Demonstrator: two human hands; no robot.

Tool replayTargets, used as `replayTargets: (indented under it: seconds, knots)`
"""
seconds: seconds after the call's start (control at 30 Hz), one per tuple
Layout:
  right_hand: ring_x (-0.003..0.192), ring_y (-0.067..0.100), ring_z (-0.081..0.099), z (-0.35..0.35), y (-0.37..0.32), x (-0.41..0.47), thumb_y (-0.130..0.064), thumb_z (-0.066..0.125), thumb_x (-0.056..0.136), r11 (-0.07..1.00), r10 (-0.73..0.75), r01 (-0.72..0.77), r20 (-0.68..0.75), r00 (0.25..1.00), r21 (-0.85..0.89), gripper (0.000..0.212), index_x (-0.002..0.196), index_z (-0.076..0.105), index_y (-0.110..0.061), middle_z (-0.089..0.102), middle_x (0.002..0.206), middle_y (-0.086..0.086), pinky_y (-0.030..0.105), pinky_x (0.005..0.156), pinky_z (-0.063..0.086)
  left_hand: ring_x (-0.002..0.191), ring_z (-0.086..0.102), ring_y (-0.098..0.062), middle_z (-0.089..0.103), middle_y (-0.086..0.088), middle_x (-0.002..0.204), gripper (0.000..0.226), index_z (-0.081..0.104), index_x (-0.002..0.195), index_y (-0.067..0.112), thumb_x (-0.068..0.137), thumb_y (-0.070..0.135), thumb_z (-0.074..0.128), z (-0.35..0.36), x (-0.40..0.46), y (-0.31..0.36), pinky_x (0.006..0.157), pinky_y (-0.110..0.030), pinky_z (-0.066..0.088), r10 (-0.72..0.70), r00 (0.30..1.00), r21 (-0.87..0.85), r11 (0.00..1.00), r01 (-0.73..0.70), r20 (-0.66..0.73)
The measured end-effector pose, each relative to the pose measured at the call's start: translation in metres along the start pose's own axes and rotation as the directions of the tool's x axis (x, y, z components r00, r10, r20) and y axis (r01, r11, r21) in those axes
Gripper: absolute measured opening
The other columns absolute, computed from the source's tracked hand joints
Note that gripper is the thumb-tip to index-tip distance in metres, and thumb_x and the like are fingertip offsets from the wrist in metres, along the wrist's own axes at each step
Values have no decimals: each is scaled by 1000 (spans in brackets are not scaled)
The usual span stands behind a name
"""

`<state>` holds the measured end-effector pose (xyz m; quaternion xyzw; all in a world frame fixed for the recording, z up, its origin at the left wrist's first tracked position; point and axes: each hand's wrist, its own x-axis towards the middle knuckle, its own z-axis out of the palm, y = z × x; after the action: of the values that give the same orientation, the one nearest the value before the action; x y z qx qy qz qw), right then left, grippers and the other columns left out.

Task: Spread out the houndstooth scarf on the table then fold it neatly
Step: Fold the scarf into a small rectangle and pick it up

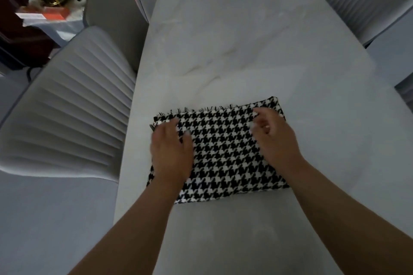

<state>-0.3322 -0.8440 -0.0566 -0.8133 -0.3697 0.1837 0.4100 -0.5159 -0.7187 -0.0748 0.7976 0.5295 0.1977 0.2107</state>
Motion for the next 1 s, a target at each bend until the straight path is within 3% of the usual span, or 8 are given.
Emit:
replayTargets:
  seconds: [0.07,0.13,0.23,0.37,0.63,0.8,0.87,1.0]
  knots:
    - [125,9,43,19,7,-9,-34,41,99,960,-210,233,148,966,-153,45,140,44,-18,50,138,0,25,107,27,145,20,-24,30,-6,155,61,31,149,23,96,52,23,19,-18,12,119,-43,12,224,957,102,964,-246,185]
    - [139,16,31,35,25,-8,-45,22,98,865,-269,355,270,925,-354,56,145,37,-19,38,150,2,32,116,13,149,-5,-17,6,0,162,69,13,152,32,91,61,-1,38,-29,8,119,-46,-9,305,888,184,906,-382,343]
    - [147,11,1,40,52,0,-60,-1,90,747,-112,300,333,936,-593,70,151,13,-29,12,159,-4,37,117,-11,145,-24,-15,-14,4,160,69,-9,149,38,85,64,-14,52,-29,-14,115,-48,-19,182,887,299,897,-327,424]
    - [146,11,-9,33,64,12,-63,-9,85,688,6,149,211,977,-710,73,151,1,-33,2,160,-4,43,115,-16,145,-23,-18,-16,5,160,71,-13,149,39,84,65,-14,50,-13,-25,115,-48,-19,46,924,398,894,-207,379]
    - [146,14,-10,22,66,15,-62,19,94,780,109,14,159,981,-626,64,151,2,-38,-6,160,-4,45,118,6,148,-10,-26,-12,5,161,61,-7,150,40,96,60,11,33,-1,-39,119,-53,2,-184,928,388,921,48,323]
    - [136,29,26,-1,68,6,-60,42,90,889,225,-188,42,973,-418,65,148,19,-42,19,151,12,40,109,29,132,31,-40,28,-20,149,64,7,152,38,95,61,21,13,-5,-35,103,-52,33,-393,890,421,865,273,230]
    - [128,29,37,-5,71,3,-65,43,88,901,289,-240,86,953,-362,68,147,15,-47,31,143,14,36,102,35,125,39,-42,33,-24,143,68,6,152,39,92,67,21,12,-6,-29,98,-51,38,-453,861,400,851,341,231]
    - [129,24,45,-11,74,3,-67,40,88,935,310,-264,186,932,-234,69,147,10,-48,34,151,3,27,97,37,119,51,-39,49,-23,136,70,6,152,39,92,68,25,12,-6,-27,93,-44,42,-451,840,200,892,406,302]
